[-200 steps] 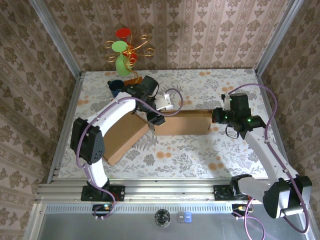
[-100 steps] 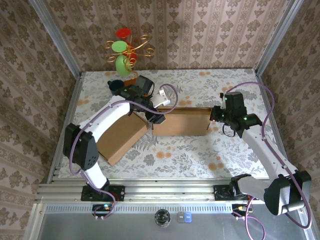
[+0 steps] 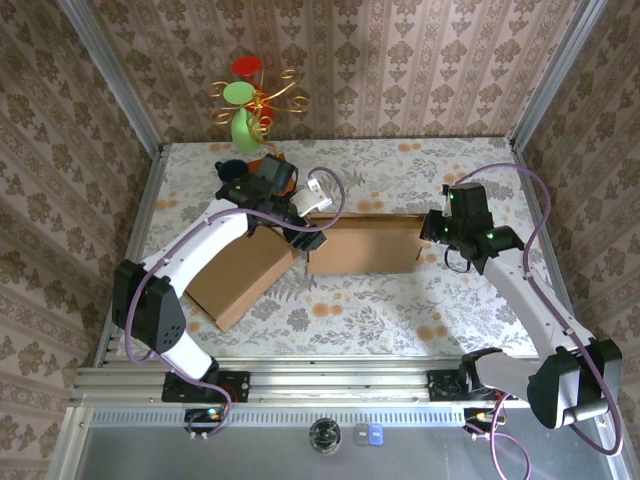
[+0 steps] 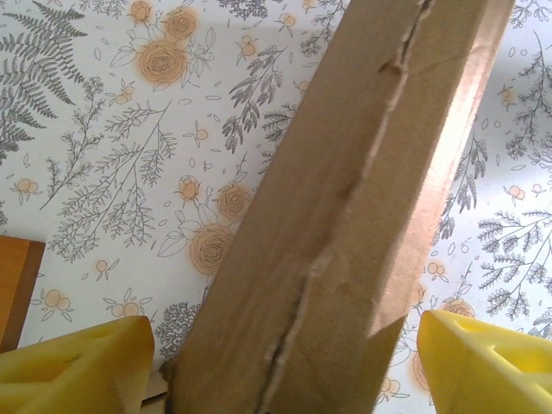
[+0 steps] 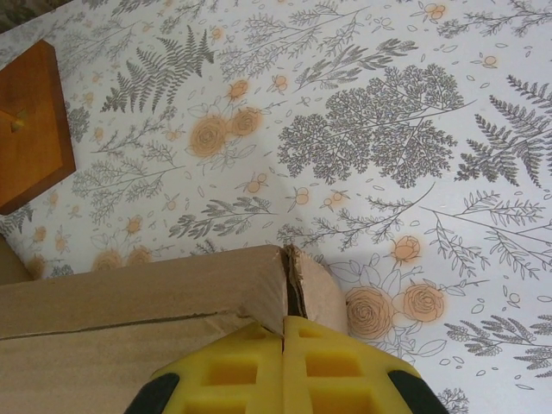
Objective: Fold the paper box
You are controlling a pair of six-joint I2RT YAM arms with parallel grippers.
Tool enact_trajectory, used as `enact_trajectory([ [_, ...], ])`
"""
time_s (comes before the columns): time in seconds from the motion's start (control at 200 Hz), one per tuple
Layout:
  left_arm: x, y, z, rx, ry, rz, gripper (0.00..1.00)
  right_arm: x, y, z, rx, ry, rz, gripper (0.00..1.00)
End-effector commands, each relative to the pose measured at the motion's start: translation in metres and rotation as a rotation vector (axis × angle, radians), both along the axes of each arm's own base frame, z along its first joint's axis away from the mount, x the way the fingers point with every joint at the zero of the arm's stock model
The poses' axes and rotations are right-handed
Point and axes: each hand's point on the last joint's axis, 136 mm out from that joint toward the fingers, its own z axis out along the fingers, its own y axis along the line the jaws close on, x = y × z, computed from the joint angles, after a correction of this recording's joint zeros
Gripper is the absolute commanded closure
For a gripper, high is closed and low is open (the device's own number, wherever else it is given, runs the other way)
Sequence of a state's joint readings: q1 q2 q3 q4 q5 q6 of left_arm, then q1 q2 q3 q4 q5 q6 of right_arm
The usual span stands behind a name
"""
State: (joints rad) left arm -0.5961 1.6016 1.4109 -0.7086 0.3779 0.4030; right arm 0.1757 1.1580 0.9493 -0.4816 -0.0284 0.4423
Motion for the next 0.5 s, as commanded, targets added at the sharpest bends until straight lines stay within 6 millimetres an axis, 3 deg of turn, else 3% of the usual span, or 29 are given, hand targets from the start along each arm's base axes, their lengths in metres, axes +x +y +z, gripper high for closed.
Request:
enact_trajectory([
  [0.0,-0.001,-0.007,0.012,-0.042,-0.013,-0.006,0.19,-0.008,-0.009,0.002,-0.026,0.033,-0.045,1.0],
  [0.26,0.0,-0.001,0.046,-0.113,-0.089,0.073,0.19,-0.012,-0.011,0.01,-0.012,0.016,-0.066,1.0],
  [0.495,-0.007,0.031,0.043,-0.038,-0.095,0.16,0.18,-0.013,-0.009,0.011,-0.005,0.028,-0.072,1.0],
])
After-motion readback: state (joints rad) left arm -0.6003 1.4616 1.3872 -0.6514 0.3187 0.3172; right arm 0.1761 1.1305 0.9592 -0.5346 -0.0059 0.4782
